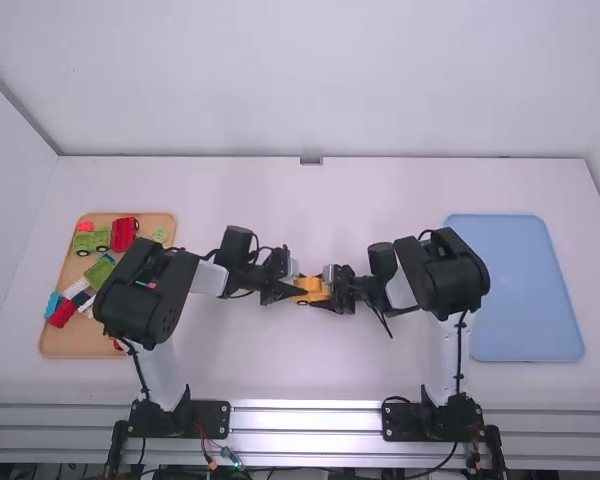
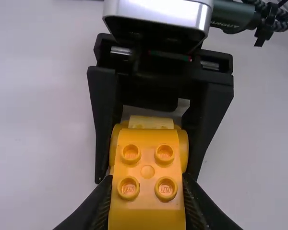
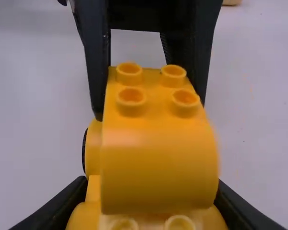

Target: Assemble lego blocks to make yellow taxi

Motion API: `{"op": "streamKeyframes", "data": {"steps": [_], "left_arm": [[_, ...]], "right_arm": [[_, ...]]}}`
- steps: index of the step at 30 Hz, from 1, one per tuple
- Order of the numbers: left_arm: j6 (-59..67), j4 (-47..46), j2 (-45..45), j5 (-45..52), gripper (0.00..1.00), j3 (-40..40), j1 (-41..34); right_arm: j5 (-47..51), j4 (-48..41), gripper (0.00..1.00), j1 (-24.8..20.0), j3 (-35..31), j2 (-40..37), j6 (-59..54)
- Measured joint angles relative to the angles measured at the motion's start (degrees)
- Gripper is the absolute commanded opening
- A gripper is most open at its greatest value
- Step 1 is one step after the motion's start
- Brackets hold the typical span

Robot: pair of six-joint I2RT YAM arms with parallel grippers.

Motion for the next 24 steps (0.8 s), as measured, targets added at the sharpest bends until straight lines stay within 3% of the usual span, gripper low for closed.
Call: {"op": "streamKeyframes", "data": {"steps": [6, 24], "left_arm": [[0.02, 0.55, 0.00, 0.68, 0.02, 0.04, -0.11], [0.24, 0.79, 0.00, -1.42, 0.02, 0.57, -2.08]], "right_arm": [[-0.09, -0.98, 0.47, 0.00, 0.22, 0.00, -0.09], [-0.07, -1.03, 0.47, 0.00, 0.28, 0.00, -0.02]]}}
